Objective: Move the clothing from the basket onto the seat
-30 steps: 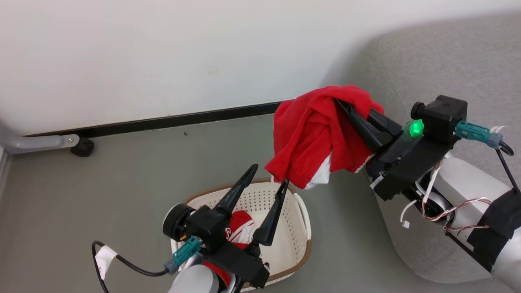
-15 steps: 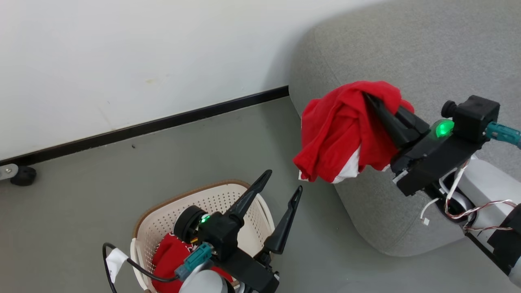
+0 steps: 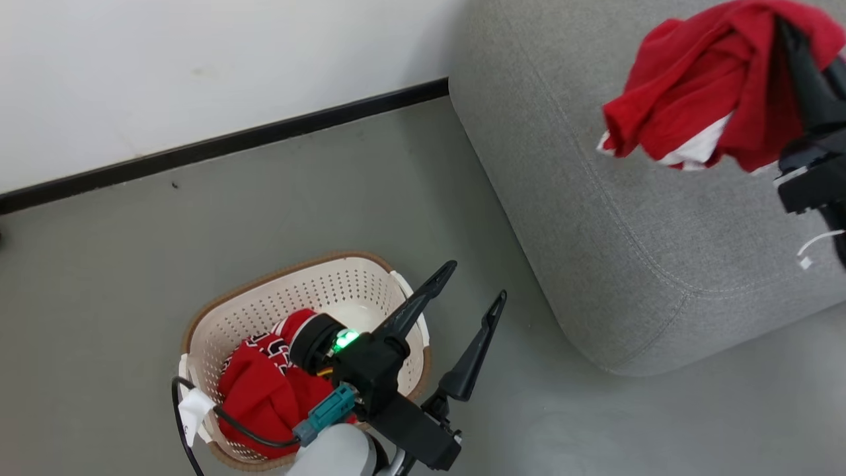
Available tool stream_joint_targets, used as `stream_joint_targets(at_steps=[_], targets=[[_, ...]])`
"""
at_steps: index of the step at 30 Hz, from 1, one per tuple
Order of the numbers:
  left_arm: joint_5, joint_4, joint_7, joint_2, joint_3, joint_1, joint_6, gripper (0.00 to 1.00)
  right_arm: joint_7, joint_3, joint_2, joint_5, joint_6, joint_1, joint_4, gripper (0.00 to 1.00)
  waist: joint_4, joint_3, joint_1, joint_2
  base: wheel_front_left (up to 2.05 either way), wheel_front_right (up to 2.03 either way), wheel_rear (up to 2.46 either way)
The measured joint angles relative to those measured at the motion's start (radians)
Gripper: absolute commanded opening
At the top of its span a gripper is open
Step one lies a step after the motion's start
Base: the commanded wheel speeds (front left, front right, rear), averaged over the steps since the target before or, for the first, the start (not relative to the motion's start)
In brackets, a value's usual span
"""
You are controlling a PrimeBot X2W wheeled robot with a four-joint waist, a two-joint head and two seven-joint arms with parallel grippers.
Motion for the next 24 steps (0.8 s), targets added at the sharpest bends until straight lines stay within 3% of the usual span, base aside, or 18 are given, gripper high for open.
stream_joint_targets(at_steps=[10, 24], targets=[[0.021, -0.004, 0.0, 0.002, -0.017, -0.053, -0.001, 1.0, 0.0, -0.136, -0.051, -0.009, -0.047, -0.045, 0.04, 0.0, 0.0, 0.117, 0.0001, 0.0001, 0.0, 0.0, 0.0], [0.052, -0.005, 0.0, 0.023, -0.037, -0.135, -0.008, 1.0, -0.005, -0.291, -0.12, -0.017, -0.068, -0.133, 0.137, 0.0, 0.004, 0.291, 0.0002, 0.0002, 0.0, 0.0, 0.0]])
